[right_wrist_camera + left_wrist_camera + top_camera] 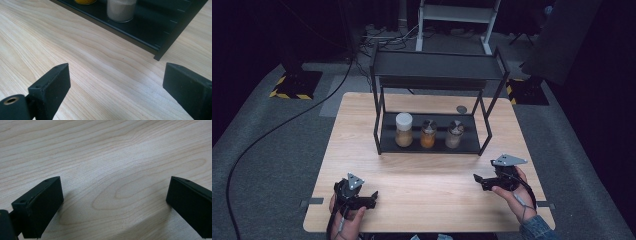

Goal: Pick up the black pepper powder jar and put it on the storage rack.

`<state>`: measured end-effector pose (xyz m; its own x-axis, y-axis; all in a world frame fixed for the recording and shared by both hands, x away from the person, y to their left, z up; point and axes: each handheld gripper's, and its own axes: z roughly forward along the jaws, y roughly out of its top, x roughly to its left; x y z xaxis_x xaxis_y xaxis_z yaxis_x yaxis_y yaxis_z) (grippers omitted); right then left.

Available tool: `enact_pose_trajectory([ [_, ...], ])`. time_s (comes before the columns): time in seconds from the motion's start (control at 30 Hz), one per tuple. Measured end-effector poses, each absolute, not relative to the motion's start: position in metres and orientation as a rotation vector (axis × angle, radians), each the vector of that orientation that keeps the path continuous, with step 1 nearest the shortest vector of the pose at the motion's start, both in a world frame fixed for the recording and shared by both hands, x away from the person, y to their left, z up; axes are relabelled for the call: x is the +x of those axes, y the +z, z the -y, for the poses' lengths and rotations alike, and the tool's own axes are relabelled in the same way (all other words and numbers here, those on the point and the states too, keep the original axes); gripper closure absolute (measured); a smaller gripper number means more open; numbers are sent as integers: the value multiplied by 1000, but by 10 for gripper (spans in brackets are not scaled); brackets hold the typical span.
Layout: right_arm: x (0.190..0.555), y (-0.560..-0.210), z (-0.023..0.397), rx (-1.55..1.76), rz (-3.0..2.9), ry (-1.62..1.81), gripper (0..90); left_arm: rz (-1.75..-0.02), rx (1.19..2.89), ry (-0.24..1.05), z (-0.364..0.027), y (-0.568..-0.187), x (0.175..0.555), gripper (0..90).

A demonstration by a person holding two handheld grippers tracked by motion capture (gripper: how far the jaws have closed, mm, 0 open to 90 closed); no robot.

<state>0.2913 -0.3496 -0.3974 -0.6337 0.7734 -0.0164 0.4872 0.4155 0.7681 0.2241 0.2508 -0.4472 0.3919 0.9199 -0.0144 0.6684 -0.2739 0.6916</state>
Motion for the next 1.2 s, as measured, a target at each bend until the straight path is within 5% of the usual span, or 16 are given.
enact_pose_trajectory([
  [1.2, 280, -442, 360, 1140, -2325, 1061, 76, -1354, 2039, 527, -251, -447, 224, 9],
])
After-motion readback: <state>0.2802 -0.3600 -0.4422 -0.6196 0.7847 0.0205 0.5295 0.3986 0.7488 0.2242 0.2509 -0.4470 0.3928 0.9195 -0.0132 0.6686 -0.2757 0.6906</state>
